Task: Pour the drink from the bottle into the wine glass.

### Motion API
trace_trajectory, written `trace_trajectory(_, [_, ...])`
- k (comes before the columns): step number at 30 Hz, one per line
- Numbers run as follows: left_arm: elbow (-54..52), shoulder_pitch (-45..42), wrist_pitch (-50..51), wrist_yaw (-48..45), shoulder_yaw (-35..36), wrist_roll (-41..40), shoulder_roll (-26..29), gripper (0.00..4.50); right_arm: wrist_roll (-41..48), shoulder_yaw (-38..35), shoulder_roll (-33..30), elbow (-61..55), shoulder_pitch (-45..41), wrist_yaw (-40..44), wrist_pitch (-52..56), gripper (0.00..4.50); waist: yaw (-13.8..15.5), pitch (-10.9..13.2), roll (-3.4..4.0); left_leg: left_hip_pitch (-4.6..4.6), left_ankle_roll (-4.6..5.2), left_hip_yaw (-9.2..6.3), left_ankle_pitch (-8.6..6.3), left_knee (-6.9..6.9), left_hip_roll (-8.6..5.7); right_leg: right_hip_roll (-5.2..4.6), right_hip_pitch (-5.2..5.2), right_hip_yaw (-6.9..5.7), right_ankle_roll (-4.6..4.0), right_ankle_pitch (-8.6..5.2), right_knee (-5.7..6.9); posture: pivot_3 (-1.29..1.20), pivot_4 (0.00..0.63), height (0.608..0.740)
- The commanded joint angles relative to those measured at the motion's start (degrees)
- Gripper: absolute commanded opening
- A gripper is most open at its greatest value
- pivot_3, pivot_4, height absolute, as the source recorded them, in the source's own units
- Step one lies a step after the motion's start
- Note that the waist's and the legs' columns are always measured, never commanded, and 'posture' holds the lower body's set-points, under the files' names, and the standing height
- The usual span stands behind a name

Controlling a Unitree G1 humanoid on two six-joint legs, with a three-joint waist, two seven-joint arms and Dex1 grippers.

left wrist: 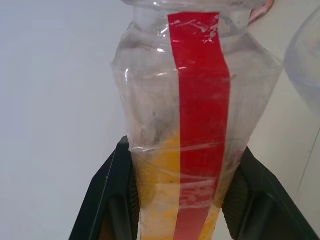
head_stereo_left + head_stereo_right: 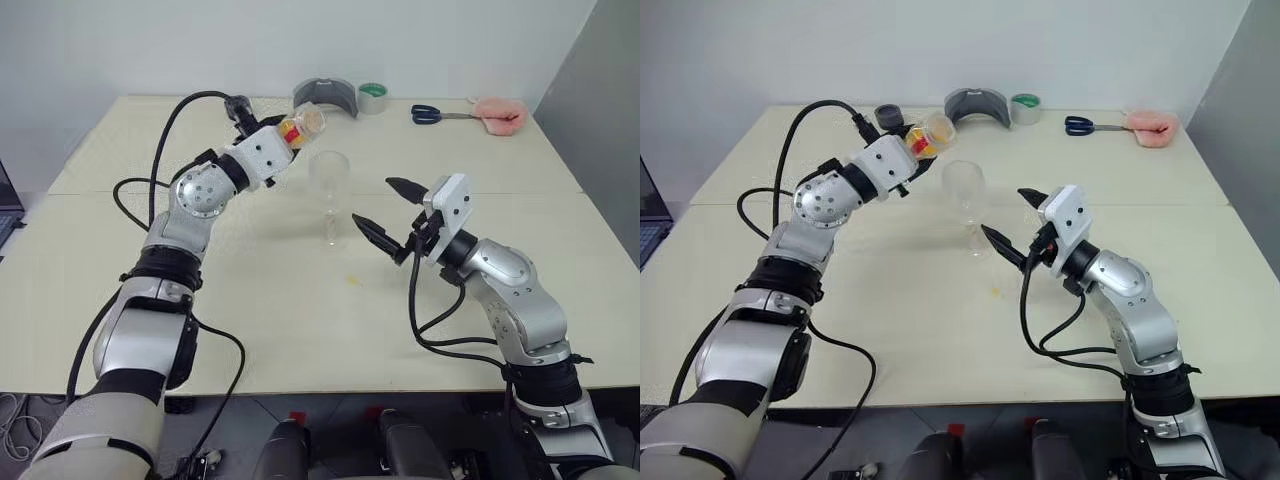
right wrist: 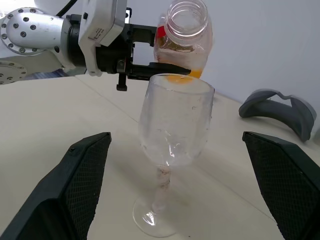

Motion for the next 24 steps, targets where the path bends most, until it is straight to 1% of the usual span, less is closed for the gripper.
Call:
trace_trajectory(1, [1.8,-4.1,-4.2,4.8,-1.1,3.6,1.7,1.72,0.8,-0.7,-0.4,-1.7,-1.5,0.4,0.0,4.5,0.0,0.0,0.0,0.0,0.0,0.01,0.0,0.0,-0.01,0.0,0.0,0.0,0.0,0.0,0.01,0.0,0.15,0.74])
trace_trajectory(11, [6.5,-6.9,-10.4,12.9,-5.4,11.7,4.9,1.72,0.2,-0.3,-0.8,-1.6,-1.1,0.2,-0.5,4.5,0.0,0.0,0.0,0.0,0.0,0.01,0.0,0.0,-0.01,0.0,-0.01,0.0,0.0,0.0,0.01,0.0,0.15,0.74])
trace_trajectory(24, [9.4,-9.3,-13.6,20.6,-9.1,17.6,6.8,1.72,-2.2,-0.5,-0.3,0.3,-1.6,-1.4,-2.0,4.5,0.0,0.0,0.0,-0.02,0.0,0.01,0.0,0.0,-0.02,0.0,-0.02,-0.01,0.0,0.0,0.01,0.0,0.15,0.74])
